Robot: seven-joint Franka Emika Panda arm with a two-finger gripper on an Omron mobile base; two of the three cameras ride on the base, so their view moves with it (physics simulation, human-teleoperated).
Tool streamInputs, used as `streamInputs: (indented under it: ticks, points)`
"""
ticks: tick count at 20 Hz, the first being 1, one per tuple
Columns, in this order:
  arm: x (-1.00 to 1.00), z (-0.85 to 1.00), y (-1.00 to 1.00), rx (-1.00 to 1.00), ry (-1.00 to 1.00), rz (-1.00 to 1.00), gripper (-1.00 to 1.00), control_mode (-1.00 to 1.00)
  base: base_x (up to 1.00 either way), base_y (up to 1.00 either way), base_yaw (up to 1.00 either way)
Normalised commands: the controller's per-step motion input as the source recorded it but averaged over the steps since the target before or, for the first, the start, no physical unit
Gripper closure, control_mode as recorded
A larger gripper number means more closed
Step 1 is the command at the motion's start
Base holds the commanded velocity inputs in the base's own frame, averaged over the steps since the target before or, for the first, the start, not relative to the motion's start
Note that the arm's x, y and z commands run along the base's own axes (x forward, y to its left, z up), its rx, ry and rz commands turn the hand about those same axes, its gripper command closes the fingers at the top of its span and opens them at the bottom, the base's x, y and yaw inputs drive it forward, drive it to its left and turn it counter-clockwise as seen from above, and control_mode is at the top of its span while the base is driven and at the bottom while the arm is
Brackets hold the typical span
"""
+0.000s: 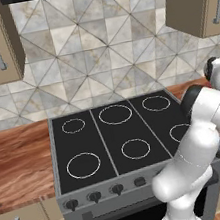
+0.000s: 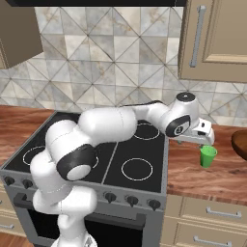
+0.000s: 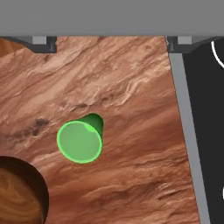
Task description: Pick the cup and bowl from the counter and place them on the counter next to the sink.
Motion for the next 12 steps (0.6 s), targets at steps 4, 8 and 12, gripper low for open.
streamInputs:
  ticks: [4, 8, 12]
  points:
    - [0.22, -0.06, -0.4, 0.03, 0.01, 0.03, -1.0, -1.0, 0.0, 0.0, 0.0]
    - [0.22, -0.09, -0.38, 0.07, 0.0, 0.04, -1.0, -1.0, 0.0, 0.0, 0.0]
    - [0.24, -0.04, -0.34, 0.11, 0.0, 0.05, -1.0, -1.0, 0.0, 0.0, 0.0]
